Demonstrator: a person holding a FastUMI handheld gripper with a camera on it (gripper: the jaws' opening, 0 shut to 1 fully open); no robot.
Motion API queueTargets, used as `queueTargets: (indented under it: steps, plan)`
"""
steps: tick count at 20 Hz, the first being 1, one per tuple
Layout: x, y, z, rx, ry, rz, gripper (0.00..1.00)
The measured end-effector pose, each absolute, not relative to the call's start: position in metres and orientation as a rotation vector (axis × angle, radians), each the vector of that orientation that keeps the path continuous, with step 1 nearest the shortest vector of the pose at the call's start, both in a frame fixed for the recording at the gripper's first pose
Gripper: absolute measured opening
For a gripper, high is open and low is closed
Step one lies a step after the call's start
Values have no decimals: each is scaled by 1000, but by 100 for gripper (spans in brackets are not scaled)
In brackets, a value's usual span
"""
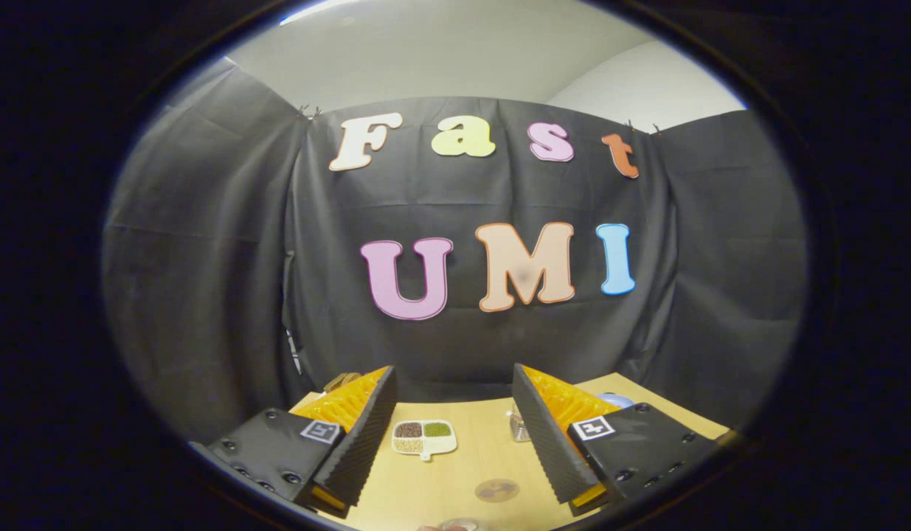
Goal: Take the bottle from table, then pour the juice into the cup, finally place the bottle on the coaster
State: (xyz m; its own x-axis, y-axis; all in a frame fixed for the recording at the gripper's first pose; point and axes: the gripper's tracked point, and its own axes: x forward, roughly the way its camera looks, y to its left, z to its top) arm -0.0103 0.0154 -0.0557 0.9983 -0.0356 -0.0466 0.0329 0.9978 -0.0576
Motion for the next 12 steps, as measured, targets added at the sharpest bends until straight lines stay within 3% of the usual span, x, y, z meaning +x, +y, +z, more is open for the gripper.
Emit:
queueTargets:
  steps: [12]
  plan:
    - [-40,5,-186,-117,207,-70,98]
